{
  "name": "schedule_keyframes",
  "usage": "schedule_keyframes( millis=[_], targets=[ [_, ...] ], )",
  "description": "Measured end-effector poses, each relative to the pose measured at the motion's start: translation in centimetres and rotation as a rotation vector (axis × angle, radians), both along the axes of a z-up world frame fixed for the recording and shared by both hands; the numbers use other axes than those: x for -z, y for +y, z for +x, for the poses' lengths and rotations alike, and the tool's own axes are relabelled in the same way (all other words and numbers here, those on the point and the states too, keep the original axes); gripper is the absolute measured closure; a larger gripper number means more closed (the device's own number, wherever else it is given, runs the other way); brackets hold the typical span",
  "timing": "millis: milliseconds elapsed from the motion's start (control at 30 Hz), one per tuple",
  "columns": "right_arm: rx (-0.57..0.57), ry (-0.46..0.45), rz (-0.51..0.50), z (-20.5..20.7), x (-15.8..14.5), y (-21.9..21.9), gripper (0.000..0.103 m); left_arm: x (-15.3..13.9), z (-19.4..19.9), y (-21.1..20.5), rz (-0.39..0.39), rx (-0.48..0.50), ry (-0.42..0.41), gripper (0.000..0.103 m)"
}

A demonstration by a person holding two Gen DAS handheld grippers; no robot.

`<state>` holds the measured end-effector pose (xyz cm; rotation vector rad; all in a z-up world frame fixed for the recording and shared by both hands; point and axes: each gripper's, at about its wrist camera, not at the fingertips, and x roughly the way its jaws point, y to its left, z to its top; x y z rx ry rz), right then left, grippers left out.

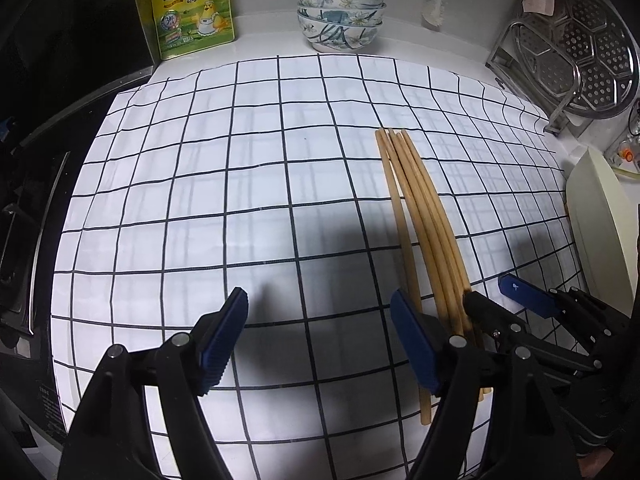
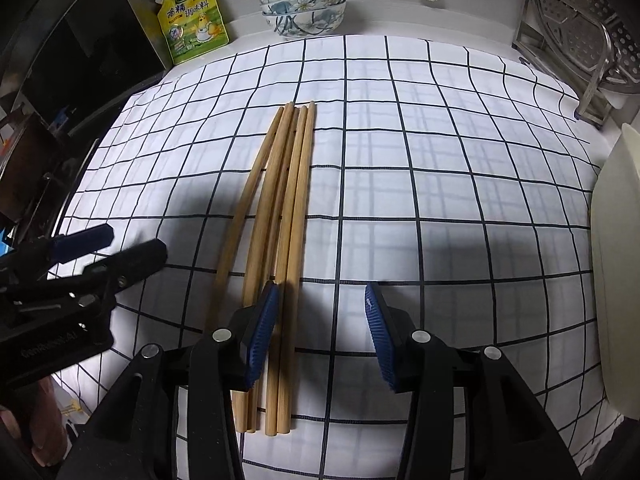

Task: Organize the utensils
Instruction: 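Close the right tool on one chopstick while the left tool grasps another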

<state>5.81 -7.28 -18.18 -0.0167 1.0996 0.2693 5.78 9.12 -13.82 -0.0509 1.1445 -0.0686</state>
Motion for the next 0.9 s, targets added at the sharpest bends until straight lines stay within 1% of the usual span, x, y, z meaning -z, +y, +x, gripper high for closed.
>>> schedule_keyframes(
  millis=[333, 500, 767, 900],
  targets=[
    [0.01, 0.001, -0.016, 0.1, 0.1, 0.3, 0.06, 0.4, 0.1, -0.7, 0.002, 0.016, 0.005, 0.031],
    [0.006, -0.009, -0.054, 0.2, 0.2, 0.5, 0.06, 0.4, 0.2, -0.7, -0.001, 0.015, 0.006, 0.031],
    [0.06, -0.014, -0.06, 0.6, 0.2, -2.0, 0.06, 0.9, 0.5, -1.9, 0.001, 0.033, 0.007, 0.03],
    [0.076, -0.012, -0.054, 0.7, 0.2, -3.1, 0.06, 1.3, 0.9, -2.6, 0.014, 0.04, 0.007, 0.03]
  ],
)
